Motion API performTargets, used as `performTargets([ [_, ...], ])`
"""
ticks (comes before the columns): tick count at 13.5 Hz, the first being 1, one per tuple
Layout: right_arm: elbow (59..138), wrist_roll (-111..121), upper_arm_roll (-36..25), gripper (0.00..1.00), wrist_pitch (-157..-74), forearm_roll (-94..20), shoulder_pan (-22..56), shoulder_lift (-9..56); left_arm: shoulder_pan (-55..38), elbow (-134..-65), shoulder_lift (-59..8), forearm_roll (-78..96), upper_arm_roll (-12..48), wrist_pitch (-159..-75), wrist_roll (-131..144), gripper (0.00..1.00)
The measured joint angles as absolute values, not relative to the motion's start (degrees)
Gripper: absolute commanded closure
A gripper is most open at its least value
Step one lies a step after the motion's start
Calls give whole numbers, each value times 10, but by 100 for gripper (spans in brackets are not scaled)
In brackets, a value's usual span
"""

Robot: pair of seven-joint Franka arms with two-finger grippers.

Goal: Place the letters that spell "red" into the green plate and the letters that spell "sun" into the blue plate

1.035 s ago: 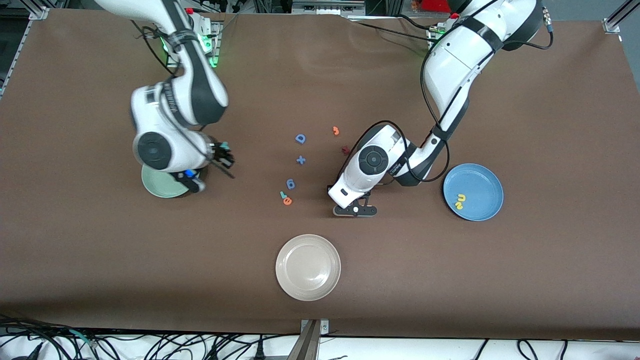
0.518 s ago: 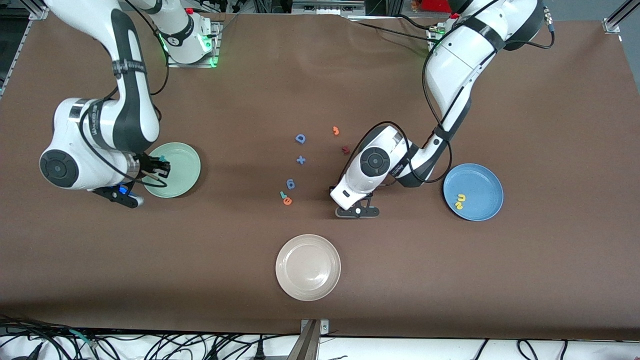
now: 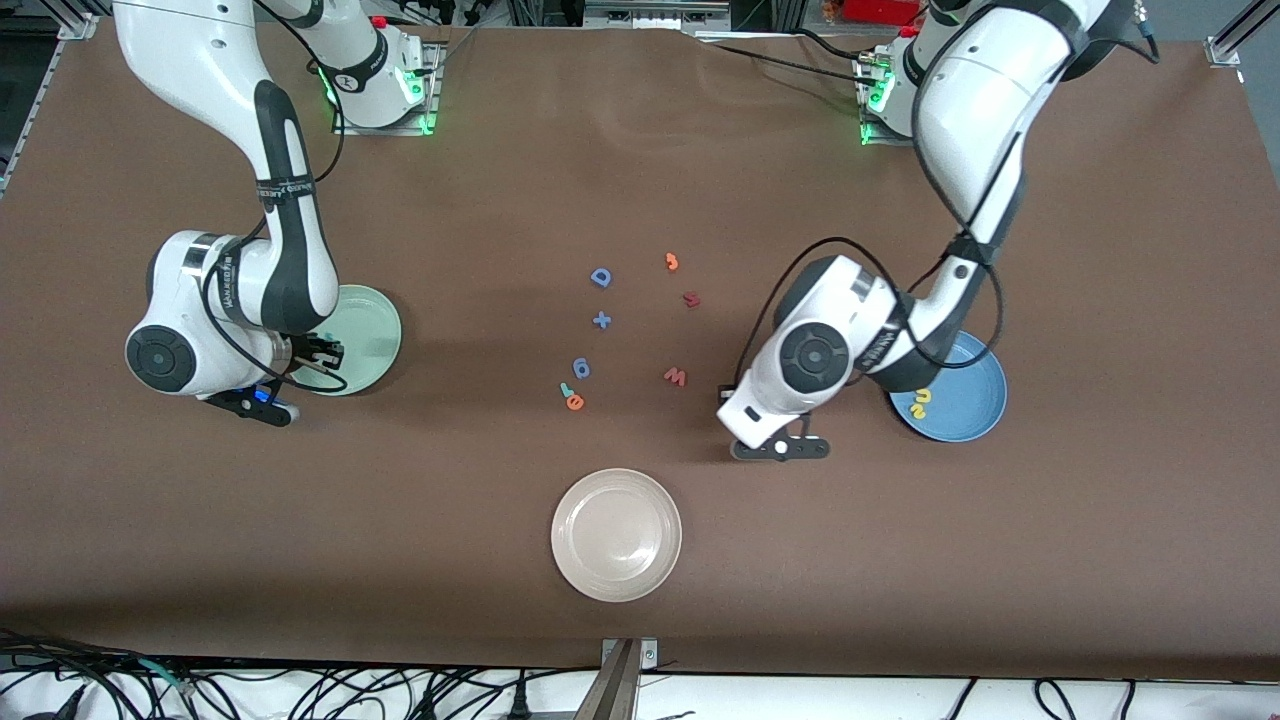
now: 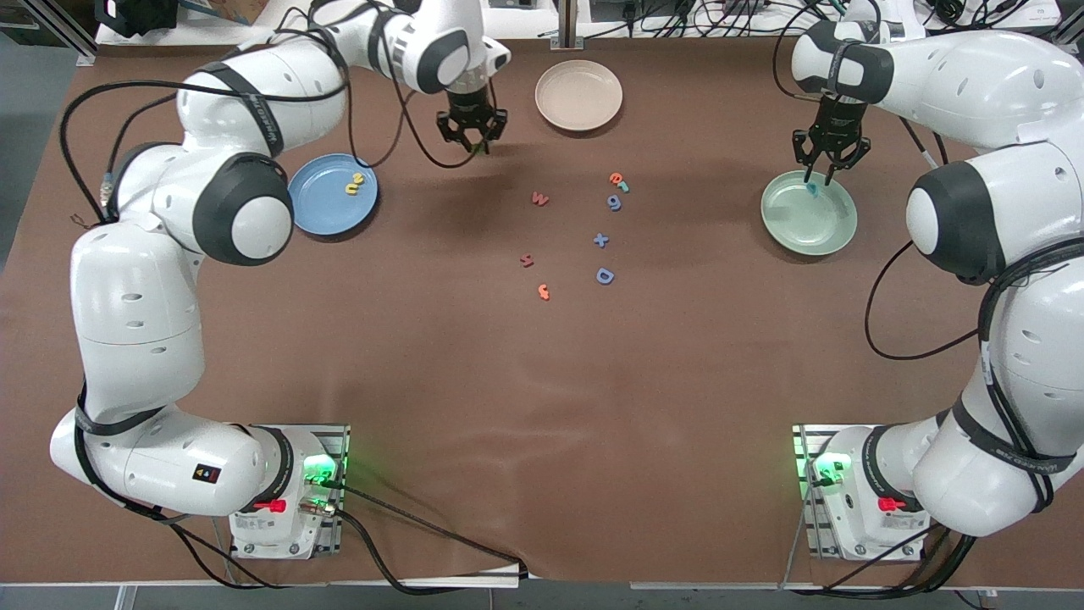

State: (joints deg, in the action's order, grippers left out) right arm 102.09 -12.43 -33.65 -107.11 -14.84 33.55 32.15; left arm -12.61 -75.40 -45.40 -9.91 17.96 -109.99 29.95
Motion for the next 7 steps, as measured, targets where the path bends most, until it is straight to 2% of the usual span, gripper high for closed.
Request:
performTargets([
  [1,1021,-124,-336,2,-1071,-148,336,321,-114,-755,-449,-117,177,-1069,278,95],
  [3,1021,-124,-336,2,-1071,-149,339,319,-97,-762,-446,-185,173,-1009,250,99],
  [7,995,-145,-334,2,-1069,-149,365,296,-62,-782,-444,-222,169,-985,191,99],
])
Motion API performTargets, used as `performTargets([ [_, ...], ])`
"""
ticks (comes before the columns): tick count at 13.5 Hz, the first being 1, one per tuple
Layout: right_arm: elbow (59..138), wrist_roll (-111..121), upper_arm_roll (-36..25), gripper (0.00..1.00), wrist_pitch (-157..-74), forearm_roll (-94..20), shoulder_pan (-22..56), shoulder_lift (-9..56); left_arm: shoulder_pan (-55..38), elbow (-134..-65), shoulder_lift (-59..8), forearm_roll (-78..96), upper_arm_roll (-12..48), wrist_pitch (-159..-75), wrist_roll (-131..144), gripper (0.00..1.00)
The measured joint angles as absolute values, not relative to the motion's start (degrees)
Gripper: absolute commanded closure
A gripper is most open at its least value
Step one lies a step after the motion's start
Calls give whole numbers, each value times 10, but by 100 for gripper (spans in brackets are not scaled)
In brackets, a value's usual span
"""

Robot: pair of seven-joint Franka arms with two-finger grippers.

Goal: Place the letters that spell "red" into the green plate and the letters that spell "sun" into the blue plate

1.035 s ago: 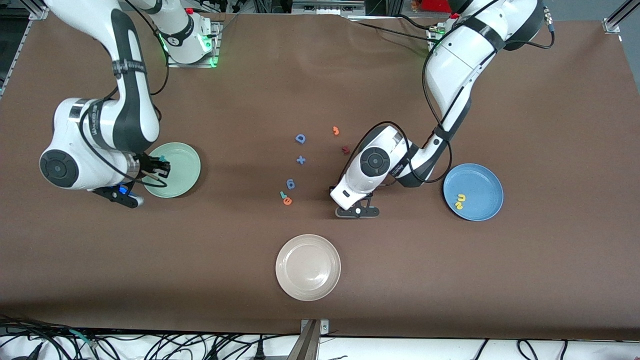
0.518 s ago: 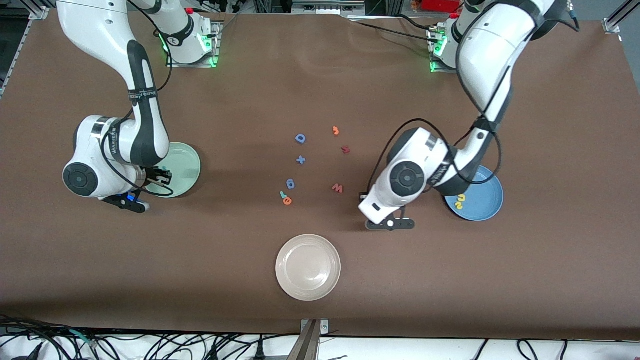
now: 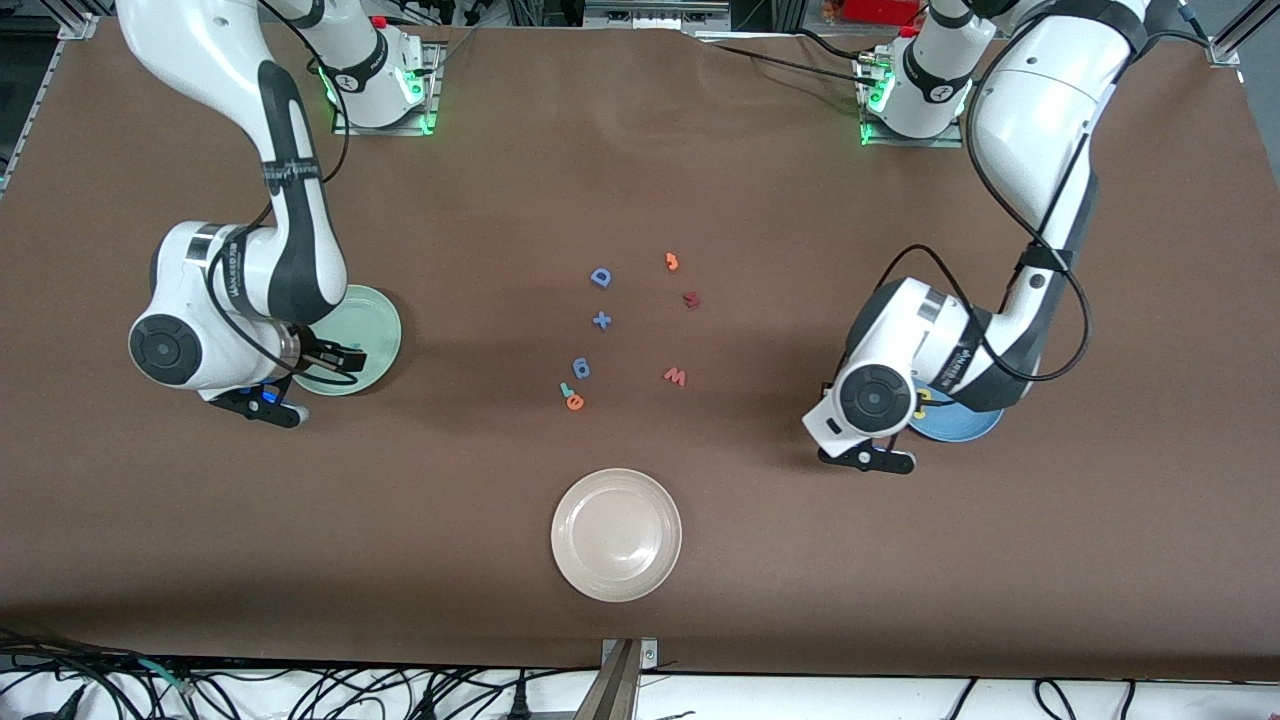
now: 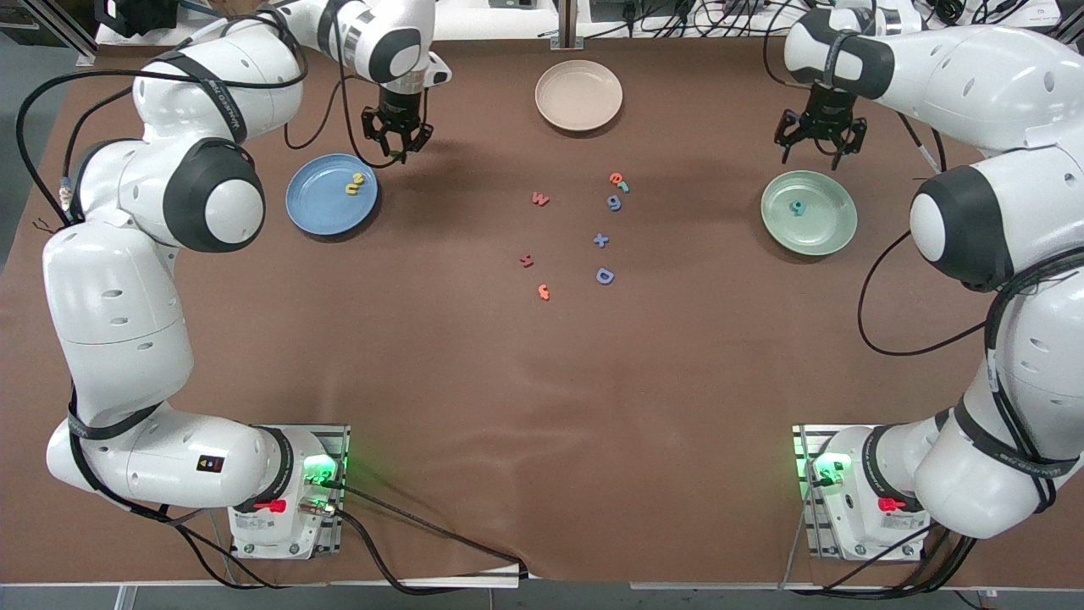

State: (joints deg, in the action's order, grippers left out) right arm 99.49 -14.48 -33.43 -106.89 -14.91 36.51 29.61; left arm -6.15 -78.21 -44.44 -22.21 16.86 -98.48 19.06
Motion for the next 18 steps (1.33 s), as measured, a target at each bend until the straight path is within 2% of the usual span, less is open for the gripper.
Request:
performTargets([
  [3,941,-232,-331,2,-1068,-152,415,280,-4,-791,-434,-222,166,-979,119,98],
  [6,909,-315,-315,2,-1084,-185,446,292,33,-817,-431,-222,166,-980,87,96],
  [7,902,-334,-305,2,-1107,-205,447,306,43,-824,-431,-222,166,-982,72,85],
  [8,896,-348,-295,2,-1136,-221,446,322,53,-829,-431,-222,166,-987,56,47],
  [9,890,-363,-282,2,-1168,-231,446,339,63,-833,-431,-222,167,-992,43,2],
  [13,881,-468,-207,2,-1312,-238,447,409,76,-838,-431,-222,174,-1001,29,0],
  [15,878,-501,-184,2,-1356,-238,449,441,76,-835,-427,-222,190,-1000,29,0],
  [18,875,-516,-177,2,-1396,-238,461,472,75,-824,-369,-210,219,-979,29,0],
])
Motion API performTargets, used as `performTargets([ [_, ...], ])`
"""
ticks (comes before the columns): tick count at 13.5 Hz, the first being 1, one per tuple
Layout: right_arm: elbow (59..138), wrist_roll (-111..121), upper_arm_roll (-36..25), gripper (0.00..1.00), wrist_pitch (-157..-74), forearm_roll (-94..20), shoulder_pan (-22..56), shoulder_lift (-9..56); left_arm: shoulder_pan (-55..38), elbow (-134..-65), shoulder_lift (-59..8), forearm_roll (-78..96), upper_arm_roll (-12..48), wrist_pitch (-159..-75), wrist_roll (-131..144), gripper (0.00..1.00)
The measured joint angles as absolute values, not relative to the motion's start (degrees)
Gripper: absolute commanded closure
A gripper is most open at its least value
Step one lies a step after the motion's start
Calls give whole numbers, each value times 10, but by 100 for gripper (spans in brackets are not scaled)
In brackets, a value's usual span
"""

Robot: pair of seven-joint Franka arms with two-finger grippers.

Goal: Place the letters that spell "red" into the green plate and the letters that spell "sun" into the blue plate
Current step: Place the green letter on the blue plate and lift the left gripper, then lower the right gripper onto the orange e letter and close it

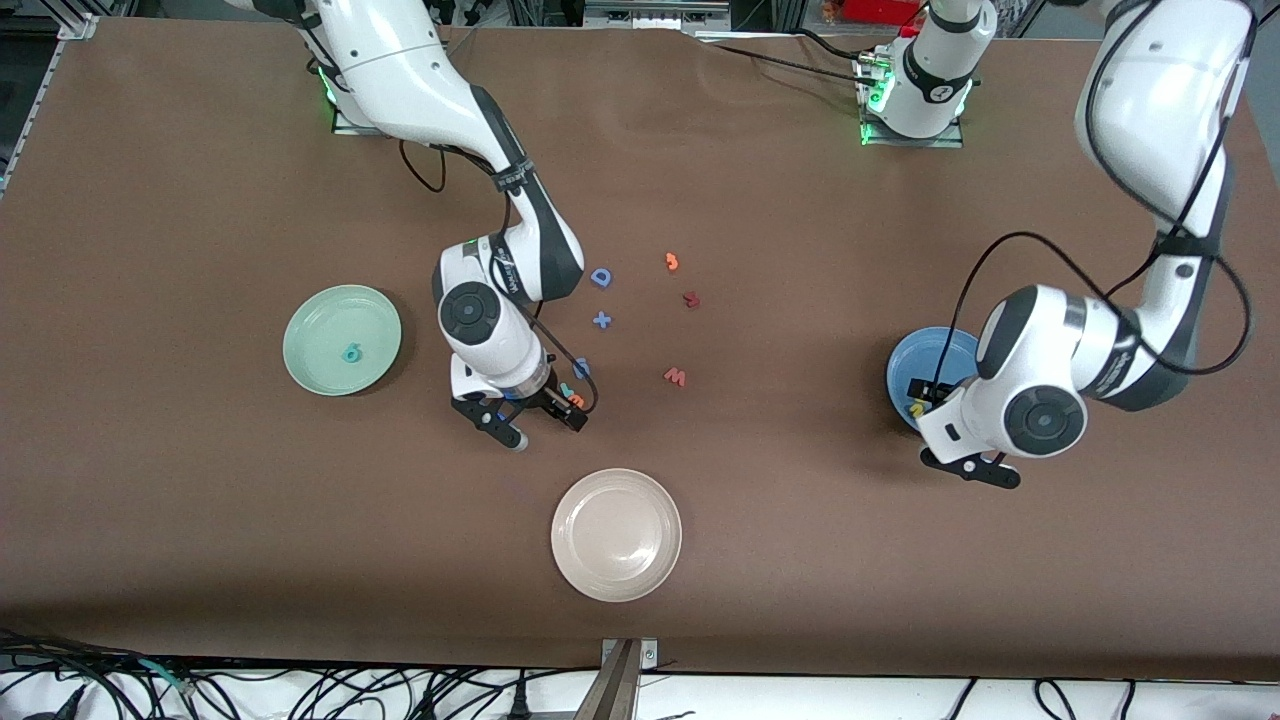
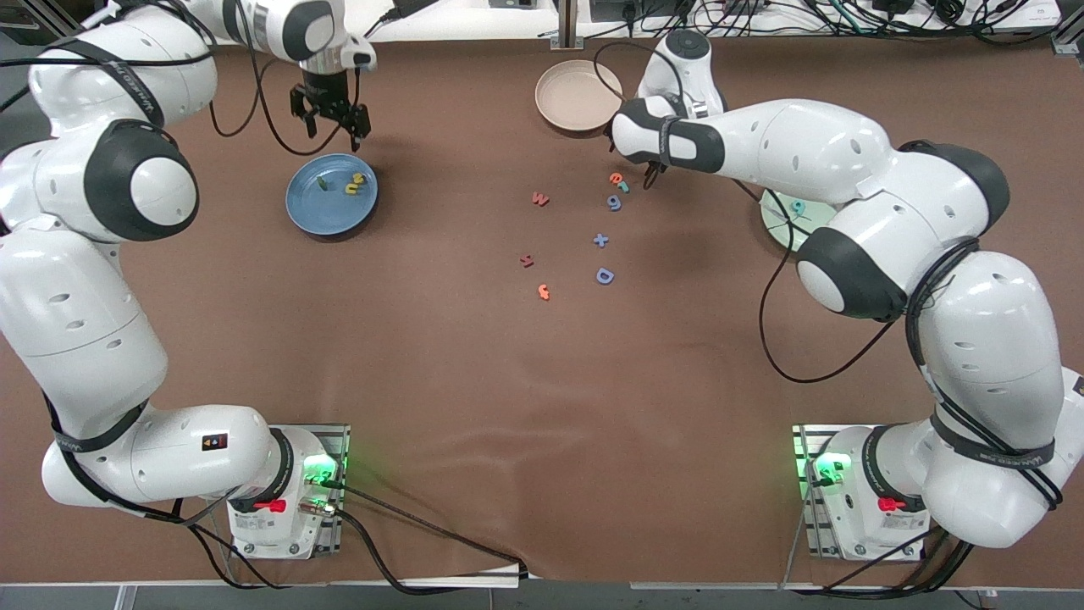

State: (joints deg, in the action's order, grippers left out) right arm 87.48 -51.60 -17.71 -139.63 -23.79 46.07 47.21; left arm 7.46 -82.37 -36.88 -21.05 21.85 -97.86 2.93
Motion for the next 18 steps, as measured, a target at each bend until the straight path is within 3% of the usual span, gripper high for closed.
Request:
performTargets([
  [6,869,-417,-178,3,-1411,-181,473,484,78,-795,-223,-145,226,-967,29,0],
  [12,870,-304,-170,3,-1410,-174,483,486,107,-784,-144,-96,221,-937,29,0],
  [18,871,-183,-188,3,-1411,-169,484,489,52,-907,-42,-23,130,-930,27,0],
])
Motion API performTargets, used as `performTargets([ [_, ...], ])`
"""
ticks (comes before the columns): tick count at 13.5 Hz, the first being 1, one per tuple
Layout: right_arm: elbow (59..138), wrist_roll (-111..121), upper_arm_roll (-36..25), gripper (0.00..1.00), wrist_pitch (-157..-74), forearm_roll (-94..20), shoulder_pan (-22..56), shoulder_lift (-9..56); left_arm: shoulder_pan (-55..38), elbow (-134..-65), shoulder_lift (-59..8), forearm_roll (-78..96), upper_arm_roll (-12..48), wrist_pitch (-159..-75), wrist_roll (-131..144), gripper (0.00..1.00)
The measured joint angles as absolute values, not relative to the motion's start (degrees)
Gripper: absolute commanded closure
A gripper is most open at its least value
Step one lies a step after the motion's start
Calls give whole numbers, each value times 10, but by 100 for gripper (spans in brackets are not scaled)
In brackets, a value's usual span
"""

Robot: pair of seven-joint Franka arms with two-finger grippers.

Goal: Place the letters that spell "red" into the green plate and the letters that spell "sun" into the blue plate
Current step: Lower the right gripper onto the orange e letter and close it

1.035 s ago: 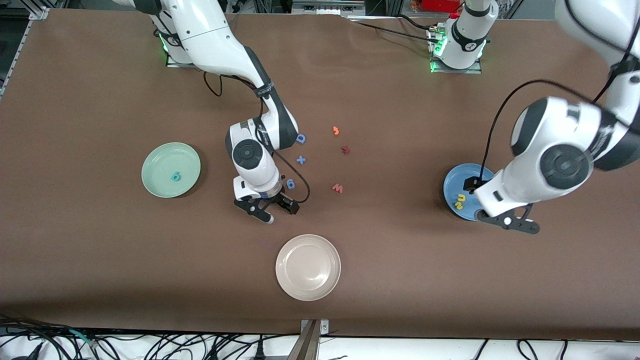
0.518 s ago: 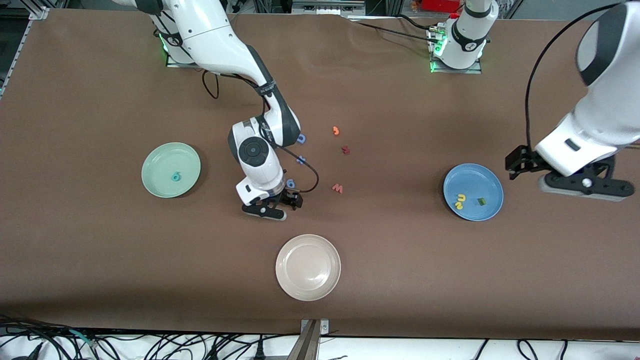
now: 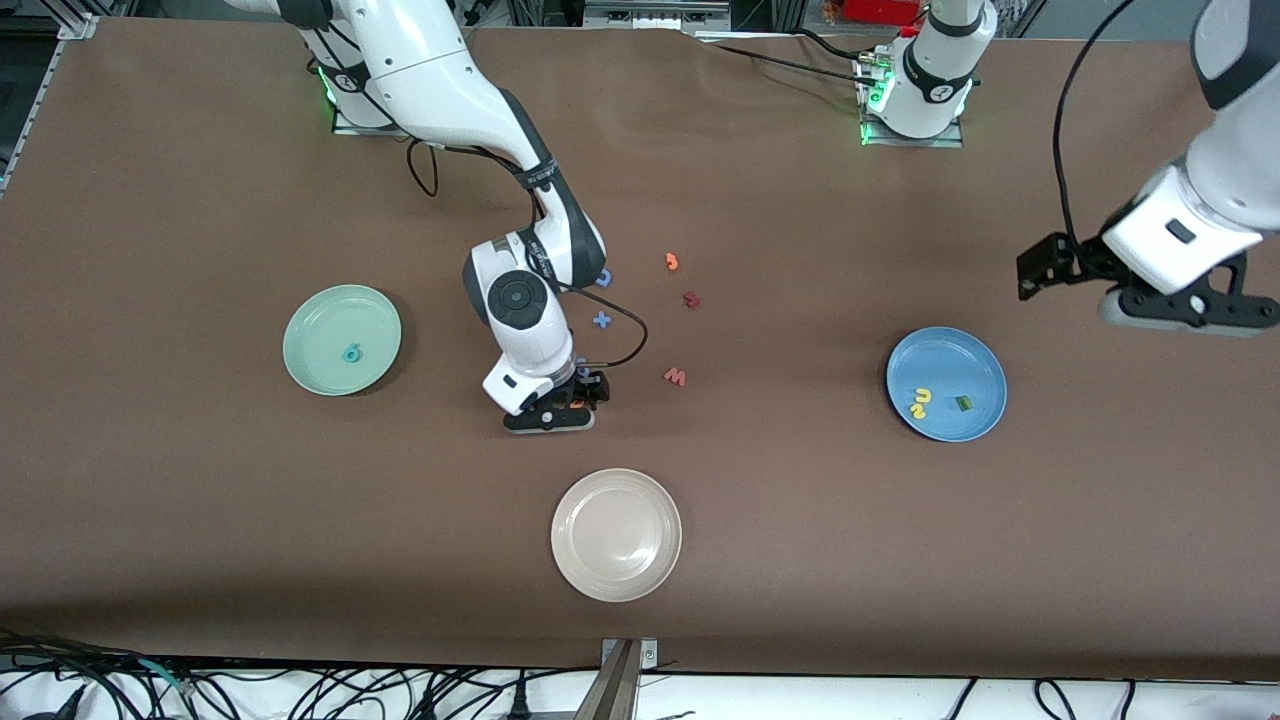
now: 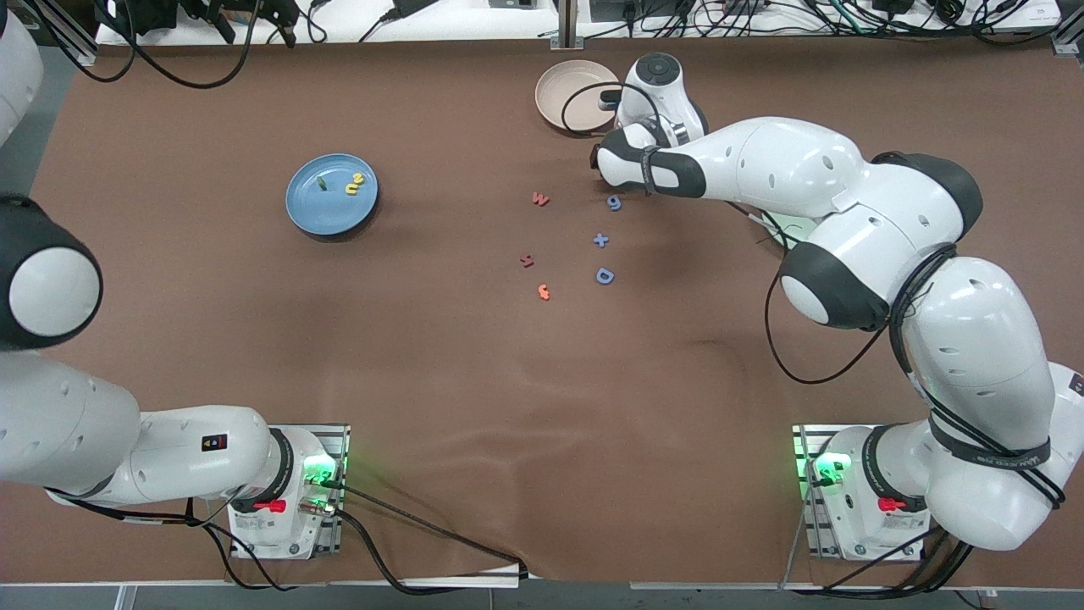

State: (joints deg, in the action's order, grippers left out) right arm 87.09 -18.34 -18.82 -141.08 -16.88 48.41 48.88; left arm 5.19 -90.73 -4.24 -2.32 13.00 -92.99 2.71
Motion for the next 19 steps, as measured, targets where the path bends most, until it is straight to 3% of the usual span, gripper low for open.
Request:
performTargets([
  [3,871,-158,-193,3,-1411,-169,473,489,25,-941,-10,-23,103,-935,27,0],
  [11,871,-171,-183,5,-1411,-201,479,489,23,-942,-13,-15,99,-950,27,0],
  [12,871,-177,-182,10,-1411,-201,482,490,23,-941,-12,-15,99,-950,27,0],
  [15,872,-183,-181,13,-1410,-201,487,493,25,-935,-13,-15,97,-950,27,0],
  [19,873,-183,-182,41,-1411,-201,487,499,28,-930,-12,-15,97,-950,27,0],
])
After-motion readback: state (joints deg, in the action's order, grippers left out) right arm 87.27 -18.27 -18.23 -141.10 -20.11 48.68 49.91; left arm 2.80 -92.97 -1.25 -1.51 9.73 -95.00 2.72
